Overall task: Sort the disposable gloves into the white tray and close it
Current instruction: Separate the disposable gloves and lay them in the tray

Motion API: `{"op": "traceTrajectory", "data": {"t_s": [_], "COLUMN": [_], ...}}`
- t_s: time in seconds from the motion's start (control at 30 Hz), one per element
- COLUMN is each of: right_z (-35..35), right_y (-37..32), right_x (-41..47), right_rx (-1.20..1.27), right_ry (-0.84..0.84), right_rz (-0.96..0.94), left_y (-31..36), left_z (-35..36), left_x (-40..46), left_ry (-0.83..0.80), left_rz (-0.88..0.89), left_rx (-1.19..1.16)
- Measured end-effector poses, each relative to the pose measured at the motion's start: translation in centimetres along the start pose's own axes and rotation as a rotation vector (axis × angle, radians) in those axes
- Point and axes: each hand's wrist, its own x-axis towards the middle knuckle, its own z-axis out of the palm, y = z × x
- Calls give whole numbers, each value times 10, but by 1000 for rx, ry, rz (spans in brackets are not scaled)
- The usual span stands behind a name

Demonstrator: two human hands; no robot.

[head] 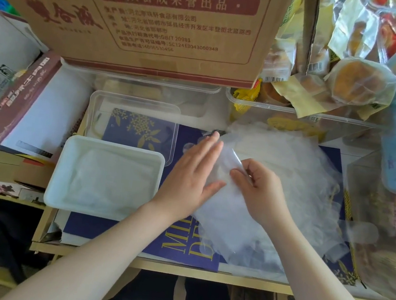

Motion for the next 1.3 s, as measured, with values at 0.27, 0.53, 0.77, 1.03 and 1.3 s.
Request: {"op": "traceTrajectory", "data": {"t_s": [0.27, 0.53, 0.77, 1.03, 1.3], "right_z": [5, 34, 103, 147, 165], "right_y": [-17, -35, -49, -71, -82], "right_x": [-4, 10, 9, 23, 18], "right_rx": [-179, -93, 214, -390, -634], "right_ry": [-146, -373, -401, -338, -342], "right_rz": [-197, -98, 120, 78, 102], "left_y": [0, -50, -121, -131, -130], "left_z": [-20, -64, -116, -117, -103], "left_x": [-2, -26, -59, -74, -102], "left_ry": [-93, 134, 127, -295, -197], "left_rz": [-381, -647, -868, -803, -146], "left_rx": [-561, -535, -169, 316, 547]}}
